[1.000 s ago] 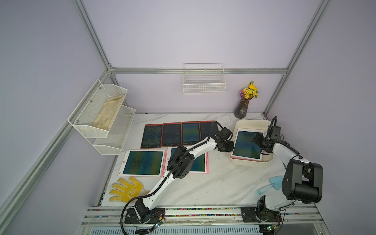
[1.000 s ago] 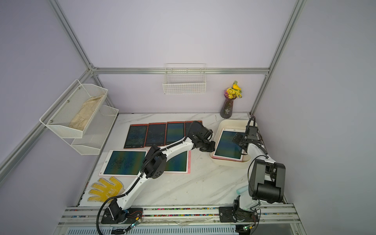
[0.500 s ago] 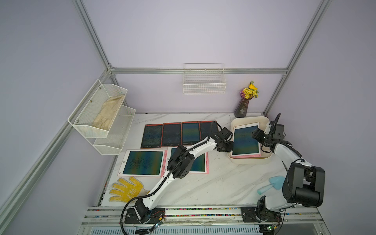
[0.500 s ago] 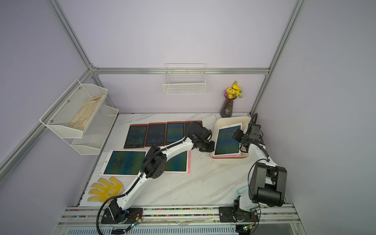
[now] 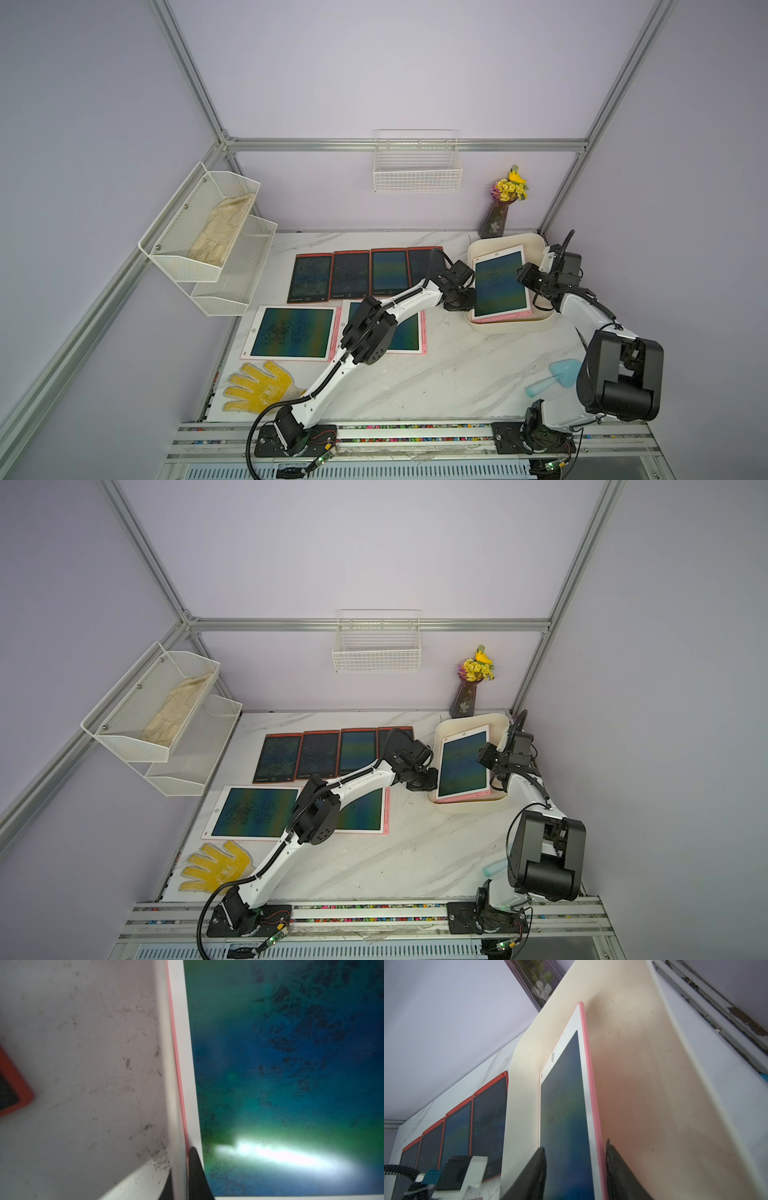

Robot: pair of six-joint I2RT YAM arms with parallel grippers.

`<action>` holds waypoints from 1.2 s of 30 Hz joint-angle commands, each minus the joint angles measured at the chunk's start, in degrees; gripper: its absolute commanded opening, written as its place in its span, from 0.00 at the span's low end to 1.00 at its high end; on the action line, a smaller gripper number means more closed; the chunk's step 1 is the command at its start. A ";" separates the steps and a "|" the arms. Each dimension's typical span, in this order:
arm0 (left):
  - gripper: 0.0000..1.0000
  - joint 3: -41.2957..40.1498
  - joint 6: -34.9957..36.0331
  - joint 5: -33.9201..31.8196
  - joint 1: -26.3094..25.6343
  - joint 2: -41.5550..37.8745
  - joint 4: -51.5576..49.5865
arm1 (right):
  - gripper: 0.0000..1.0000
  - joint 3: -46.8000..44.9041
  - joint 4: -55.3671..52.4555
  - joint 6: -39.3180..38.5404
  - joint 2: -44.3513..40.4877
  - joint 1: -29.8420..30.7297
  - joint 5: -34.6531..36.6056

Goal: Take out the writing tablet from the storage box
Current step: Pick up the writing tablet from the storage box.

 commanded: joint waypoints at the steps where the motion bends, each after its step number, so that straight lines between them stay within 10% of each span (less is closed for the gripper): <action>1: 0.06 1.66 1.87 6.58 -4.16 3.13 5.32 | 0.48 -3.39 -9.04 1.22 0.51 2.73 -11.27; 17: 0.06 1.20 1.26 7.21 -4.32 2.68 6.50 | 0.30 -4.75 -9.34 2.18 -1.12 2.78 -9.62; 27: 0.29 -2.31 -1.46 4.29 -5.63 -2.29 12.07 | 0.00 9.12 -11.19 0.90 8.62 2.73 -4.96; 36: 0.40 1.14 -2.70 6.08 -6.05 -0.82 15.47 | 0.00 16.91 -15.15 0.07 7.21 1.68 -0.39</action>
